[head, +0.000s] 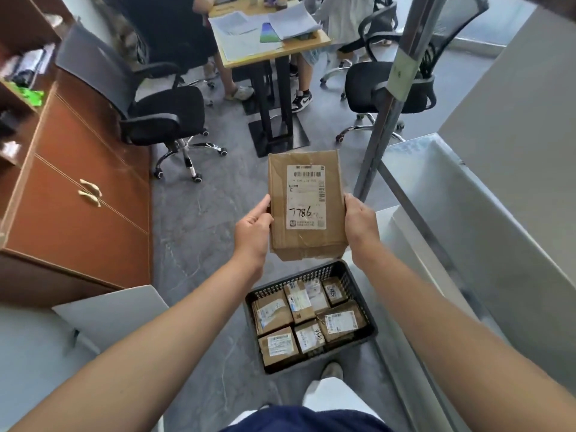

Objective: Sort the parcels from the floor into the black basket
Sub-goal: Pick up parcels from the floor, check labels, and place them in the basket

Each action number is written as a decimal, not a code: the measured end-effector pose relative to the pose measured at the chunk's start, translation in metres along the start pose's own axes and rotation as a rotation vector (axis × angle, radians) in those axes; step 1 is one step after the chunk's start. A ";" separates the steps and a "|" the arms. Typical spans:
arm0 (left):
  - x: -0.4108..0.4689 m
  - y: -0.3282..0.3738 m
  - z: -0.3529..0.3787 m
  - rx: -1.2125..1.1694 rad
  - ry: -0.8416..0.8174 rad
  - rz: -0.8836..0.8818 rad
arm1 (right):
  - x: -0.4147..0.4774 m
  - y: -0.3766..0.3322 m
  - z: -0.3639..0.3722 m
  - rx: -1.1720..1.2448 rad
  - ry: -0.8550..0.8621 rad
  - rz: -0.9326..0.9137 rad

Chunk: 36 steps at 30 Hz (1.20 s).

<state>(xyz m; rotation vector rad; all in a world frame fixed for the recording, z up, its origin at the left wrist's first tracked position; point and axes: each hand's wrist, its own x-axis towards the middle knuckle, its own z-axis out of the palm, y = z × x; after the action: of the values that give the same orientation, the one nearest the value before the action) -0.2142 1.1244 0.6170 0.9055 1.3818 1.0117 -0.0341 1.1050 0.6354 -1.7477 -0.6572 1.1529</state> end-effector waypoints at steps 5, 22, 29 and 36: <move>0.017 -0.011 0.037 0.046 -0.020 -0.031 | 0.043 0.012 -0.029 0.061 -0.007 0.077; 0.080 -0.045 0.086 0.156 -0.155 -0.160 | 0.085 0.084 -0.042 0.150 0.183 0.270; 0.131 -0.081 0.098 0.232 -0.421 -0.272 | 0.083 0.135 -0.018 0.126 0.372 0.424; 0.183 -0.129 0.110 0.536 -0.728 -0.273 | 0.082 0.209 0.026 0.343 0.493 0.565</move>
<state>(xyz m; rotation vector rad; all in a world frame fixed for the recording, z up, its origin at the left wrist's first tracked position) -0.1109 1.2608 0.4354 1.2698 1.0974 0.0497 -0.0337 1.0889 0.4103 -1.8575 0.3367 1.0487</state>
